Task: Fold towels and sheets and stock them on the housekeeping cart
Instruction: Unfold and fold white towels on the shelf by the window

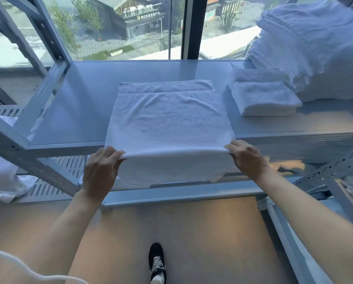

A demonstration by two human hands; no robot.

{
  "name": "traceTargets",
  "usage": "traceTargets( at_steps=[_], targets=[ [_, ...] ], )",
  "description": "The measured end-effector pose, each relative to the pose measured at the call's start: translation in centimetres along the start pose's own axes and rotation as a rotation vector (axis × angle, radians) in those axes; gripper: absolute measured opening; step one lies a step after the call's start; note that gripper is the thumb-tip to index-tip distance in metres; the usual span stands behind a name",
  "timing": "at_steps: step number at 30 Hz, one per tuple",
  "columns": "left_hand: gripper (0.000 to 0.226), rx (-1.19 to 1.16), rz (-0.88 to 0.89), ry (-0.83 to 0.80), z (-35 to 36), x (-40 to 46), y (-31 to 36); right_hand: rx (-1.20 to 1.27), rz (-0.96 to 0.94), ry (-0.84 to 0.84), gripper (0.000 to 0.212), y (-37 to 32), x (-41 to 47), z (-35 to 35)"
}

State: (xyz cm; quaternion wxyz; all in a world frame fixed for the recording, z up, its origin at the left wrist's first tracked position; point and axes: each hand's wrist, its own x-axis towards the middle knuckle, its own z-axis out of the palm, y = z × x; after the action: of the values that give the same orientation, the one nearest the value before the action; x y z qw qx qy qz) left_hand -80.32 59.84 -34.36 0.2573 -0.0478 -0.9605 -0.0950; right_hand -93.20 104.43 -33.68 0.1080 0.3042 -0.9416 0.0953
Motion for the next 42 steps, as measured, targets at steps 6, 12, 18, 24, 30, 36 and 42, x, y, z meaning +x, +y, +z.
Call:
traceTargets(
  at_steps=[6,12,18,24,30,36,42],
  targets=[
    [0.017,-0.037,-0.024,-0.003,-4.8,-5.3,5.8,0.047,0.002,0.057,0.023,-0.4,-6.7,-4.2],
    [0.024,-0.06,-0.047,0.008,-9.2,-10.2,10.5,0.061,-0.006,0.127,0.016,-1.3,-12.7,-7.8],
    [0.02,-0.019,-0.154,0.079,-13.1,-14.4,11.8,0.108,-0.021,0.137,0.014,-4.2,-15.1,-9.5],
    [0.023,-0.006,-0.223,0.133,-16.1,-16.8,8.9,0.146,-0.03,0.123,0.028,-8.8,-13.3,-9.3],
    [0.022,-0.038,-0.302,0.157,-18.1,-19.5,3.4,0.155,-0.071,0.13,0.039,-13.7,-9.3,-8.2],
    [0.01,-0.05,-0.303,0.19,-19.0,-19.8,-1.4,0.159,-0.07,0.14,0.039,-17.5,-6.3,-7.8],
    [0.011,-0.128,-0.266,0.209,-17.0,-16.6,-3.1,0.111,-0.007,0.146,0.038,-16.7,-5.6,-8.4]
  ],
)
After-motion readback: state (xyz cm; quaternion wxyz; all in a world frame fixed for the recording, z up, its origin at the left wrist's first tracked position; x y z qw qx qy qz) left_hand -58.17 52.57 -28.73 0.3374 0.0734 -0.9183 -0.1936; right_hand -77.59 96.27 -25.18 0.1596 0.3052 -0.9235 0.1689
